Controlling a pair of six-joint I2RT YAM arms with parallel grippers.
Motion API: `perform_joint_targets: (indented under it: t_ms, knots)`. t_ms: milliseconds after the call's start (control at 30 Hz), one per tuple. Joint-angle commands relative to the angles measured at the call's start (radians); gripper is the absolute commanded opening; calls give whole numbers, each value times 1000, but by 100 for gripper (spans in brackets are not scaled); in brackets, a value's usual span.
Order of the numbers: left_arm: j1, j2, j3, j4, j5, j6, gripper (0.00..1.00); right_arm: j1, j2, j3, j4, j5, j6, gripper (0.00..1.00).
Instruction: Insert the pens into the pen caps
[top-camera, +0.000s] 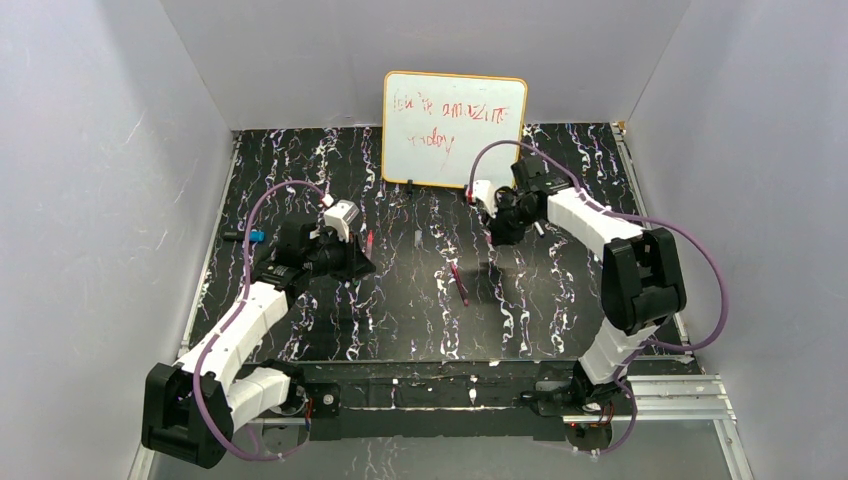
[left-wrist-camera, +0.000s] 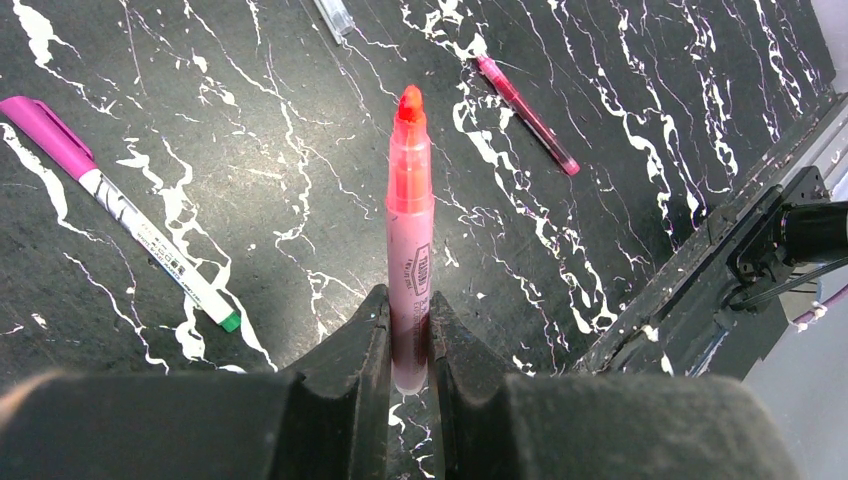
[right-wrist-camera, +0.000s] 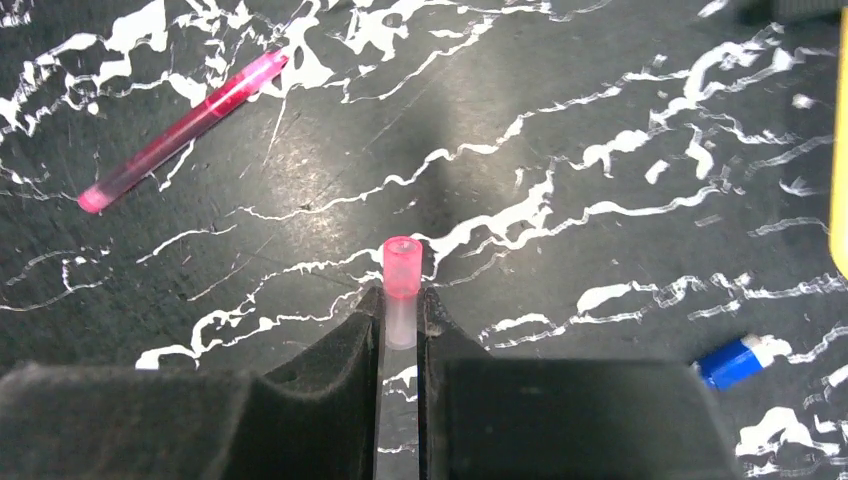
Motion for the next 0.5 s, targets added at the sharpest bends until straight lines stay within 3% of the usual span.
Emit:
perform_joint_targets:
  t_ms: [0,100,367,433,467]
  knots:
    - [-5,-17,23,-9,9,1,0,83,54,-90,3,-8,-150,17]
    - [-6,-12,26,-9,6,3,0,105,59,-140,56,70,-165,18]
    - [-5,-20,27,-15,-5,7,0,123,104,-142,102,100,-167,16]
    - [-5,-23,27,-16,-7,7,0,124,98,-142,115,124,-161,24]
    - [-4,-22,26,-16,-7,7,0,124,92,-142,122,134,-159,38]
